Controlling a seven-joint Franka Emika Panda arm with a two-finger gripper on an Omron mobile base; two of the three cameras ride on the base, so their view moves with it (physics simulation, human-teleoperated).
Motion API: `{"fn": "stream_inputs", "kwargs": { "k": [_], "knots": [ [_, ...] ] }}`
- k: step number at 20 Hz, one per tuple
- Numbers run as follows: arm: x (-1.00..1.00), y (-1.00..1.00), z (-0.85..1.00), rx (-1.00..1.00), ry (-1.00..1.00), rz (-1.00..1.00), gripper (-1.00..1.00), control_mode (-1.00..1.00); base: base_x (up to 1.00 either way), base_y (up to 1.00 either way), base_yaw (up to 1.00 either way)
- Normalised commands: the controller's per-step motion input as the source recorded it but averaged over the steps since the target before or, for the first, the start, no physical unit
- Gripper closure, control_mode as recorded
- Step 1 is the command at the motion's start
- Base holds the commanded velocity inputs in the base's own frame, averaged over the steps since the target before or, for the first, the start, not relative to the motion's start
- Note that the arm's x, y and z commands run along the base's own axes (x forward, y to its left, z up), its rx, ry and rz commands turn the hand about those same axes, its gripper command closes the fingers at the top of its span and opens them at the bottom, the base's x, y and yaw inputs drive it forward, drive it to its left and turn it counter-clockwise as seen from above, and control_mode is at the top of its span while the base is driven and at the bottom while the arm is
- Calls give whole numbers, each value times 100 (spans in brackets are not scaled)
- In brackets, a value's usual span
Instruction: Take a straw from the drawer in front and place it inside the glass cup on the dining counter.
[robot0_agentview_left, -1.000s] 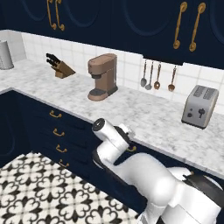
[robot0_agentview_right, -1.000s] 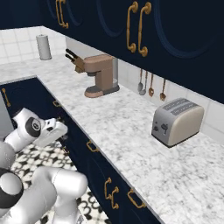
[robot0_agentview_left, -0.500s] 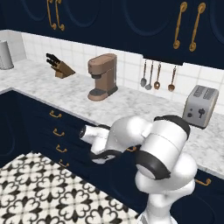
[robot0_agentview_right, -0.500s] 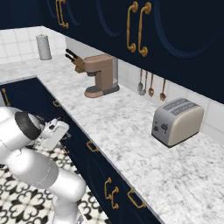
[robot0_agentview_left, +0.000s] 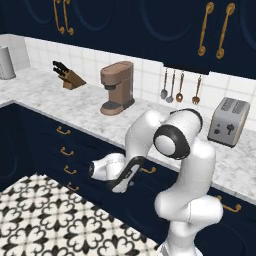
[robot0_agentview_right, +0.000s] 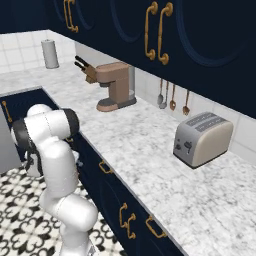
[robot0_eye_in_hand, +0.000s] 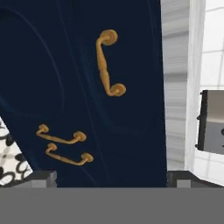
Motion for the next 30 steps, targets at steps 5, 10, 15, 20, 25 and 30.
{"fn": "stream_inputs", "kwargs": {
  "k": [5, 10, 15, 20, 25, 30],
  "knots": [
    [29, -36, -12, 0, -3, 0, -100, -100, 0, 0, 0],
    [6, -38, -2, 0, -8, 0, -100, -100, 0, 0, 0],
    [0, -65, 0, 1, -14, 0, -100, -100, 0, 0, 0],
    [2, -47, 0, 2, -14, 0, -100, -100, 0, 0, 0],
    [23, -4, 0, 0, -10, 0, -100, -100, 0, 0, 0],
    [39, 0, -3, -2, -2, 3, -100, -100, 0, 0, 0]
  ]
}}
